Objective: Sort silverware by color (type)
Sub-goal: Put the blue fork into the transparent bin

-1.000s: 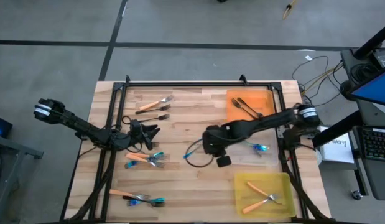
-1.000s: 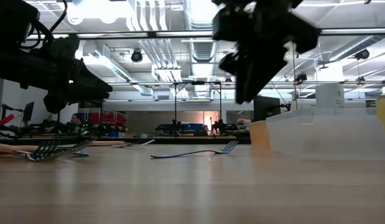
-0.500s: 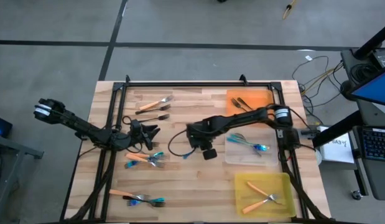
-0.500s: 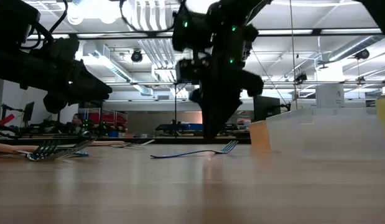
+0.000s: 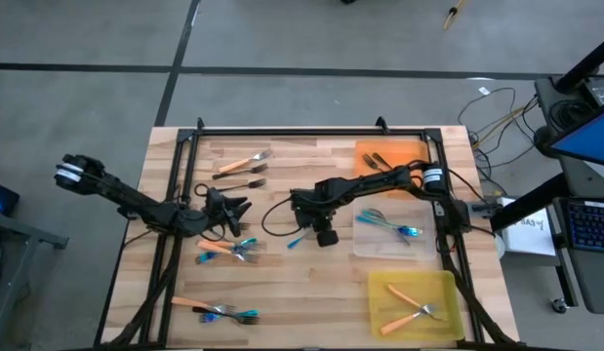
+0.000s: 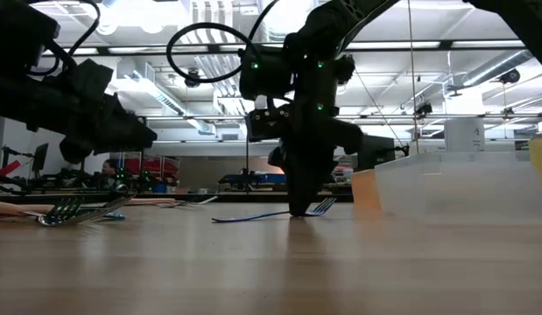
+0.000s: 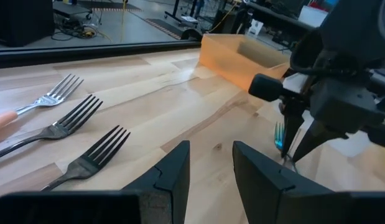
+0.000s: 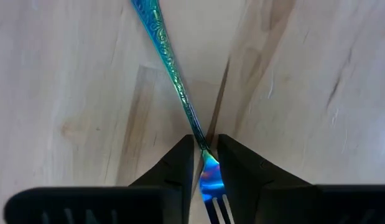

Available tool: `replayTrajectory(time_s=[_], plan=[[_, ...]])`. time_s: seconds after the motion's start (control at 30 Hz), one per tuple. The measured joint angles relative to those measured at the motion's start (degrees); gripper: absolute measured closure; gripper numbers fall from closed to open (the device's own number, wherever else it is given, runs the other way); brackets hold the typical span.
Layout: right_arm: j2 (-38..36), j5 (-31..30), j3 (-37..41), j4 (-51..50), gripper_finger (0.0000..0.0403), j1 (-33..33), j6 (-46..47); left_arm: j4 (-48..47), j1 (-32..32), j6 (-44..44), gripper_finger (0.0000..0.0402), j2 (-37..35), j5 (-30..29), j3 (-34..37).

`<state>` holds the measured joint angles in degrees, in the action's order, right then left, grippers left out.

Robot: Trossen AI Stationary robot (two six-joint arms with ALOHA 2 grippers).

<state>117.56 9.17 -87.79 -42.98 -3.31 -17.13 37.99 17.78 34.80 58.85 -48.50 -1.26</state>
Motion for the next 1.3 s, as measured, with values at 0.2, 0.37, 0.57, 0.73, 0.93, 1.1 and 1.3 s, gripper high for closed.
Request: replayTrajectory(time_s=[0.2,0.37,0.57,0.73,0.93,1.1,1.3], plan=[[0.17,-0.37,0.0,-0.41,0.0376,0.17,2.36,0.06,0.0,0.18,0.0299,0.79,-0.01,0.0],[-0.28,-0.55,0.06,-0.98,0.0391,0.35,4.62,0.17,0.0,0.18,0.0299,0.68,-0.01,0.0],[-4.02,0.29,0.45,-4.18,0.0393,0.52,5.29,0.21,0.0,0.42,0.0299,0.68,-0.01,0.0],[-10.22,-0.04,0.42,-4.85,0.0393,0.37,7.56,0.58,0.0,0.42,0.0299,0.72,-0.08,0.0],[-18.85,-0.19,0.52,-4.7,0.0394,0.32,11.34,0.6,0.0,0.42,0.0299,0.68,-0.32,0.0],[-25.75,-3.25,2.13,-5.32,0.0394,0.31,15.58,0.63,0.0,0.84,0.0299,0.66,-0.43,0.0],[-35.21,-7.85,8.9,-9.44,0.0394,0.31,21.24,0.82,0.0,0.76,0.0299,0.57,-0.45,0.0]])
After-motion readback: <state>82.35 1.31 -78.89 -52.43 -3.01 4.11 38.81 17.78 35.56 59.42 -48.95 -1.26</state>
